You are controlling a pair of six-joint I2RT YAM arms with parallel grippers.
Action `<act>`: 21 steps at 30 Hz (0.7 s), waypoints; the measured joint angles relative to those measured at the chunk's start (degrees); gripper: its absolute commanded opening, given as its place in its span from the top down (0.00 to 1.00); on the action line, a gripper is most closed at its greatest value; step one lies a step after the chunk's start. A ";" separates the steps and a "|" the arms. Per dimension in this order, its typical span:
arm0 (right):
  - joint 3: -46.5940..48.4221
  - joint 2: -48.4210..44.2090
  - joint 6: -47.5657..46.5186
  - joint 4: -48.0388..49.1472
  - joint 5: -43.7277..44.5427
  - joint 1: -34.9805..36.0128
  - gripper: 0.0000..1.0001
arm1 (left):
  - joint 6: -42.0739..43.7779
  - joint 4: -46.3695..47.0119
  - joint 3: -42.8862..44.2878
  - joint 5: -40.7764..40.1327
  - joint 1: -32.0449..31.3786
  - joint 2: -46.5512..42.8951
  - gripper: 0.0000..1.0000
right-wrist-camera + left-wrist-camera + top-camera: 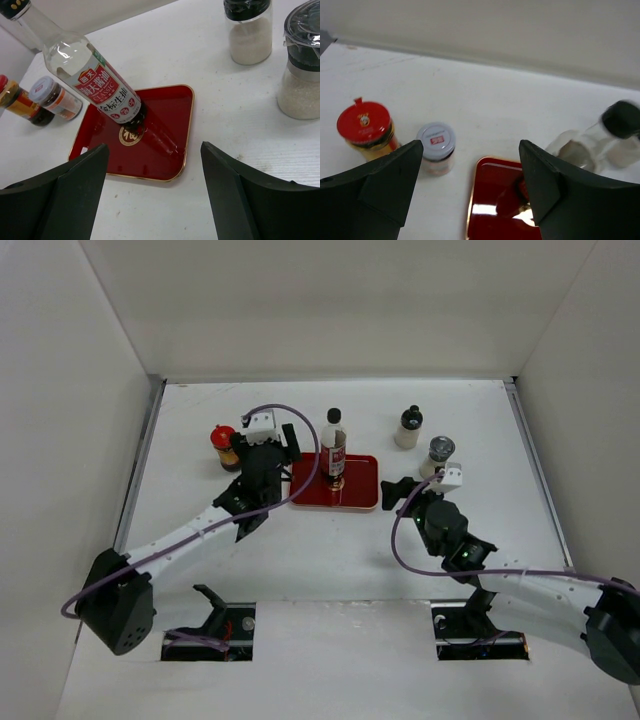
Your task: Organize the condiment bottles
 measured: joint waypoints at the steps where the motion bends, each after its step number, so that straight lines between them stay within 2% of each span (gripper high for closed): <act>1: 0.00 0.09 0.00 0.00 0.00 0.00 0.19 | -0.63 -1.84 -0.09 0.02 0.83 1.49 0.23; 9: 0.00 0.63 0.09 0.07 -0.02 0.00 0.16 | -2.36 -8.52 0.50 0.13 6.86 14.71 0.23; 21: 0.00 1.97 0.48 0.22 -0.79 -0.02 0.15 | -2.56 -4.42 5.90 3.58 12.31 24.87 0.23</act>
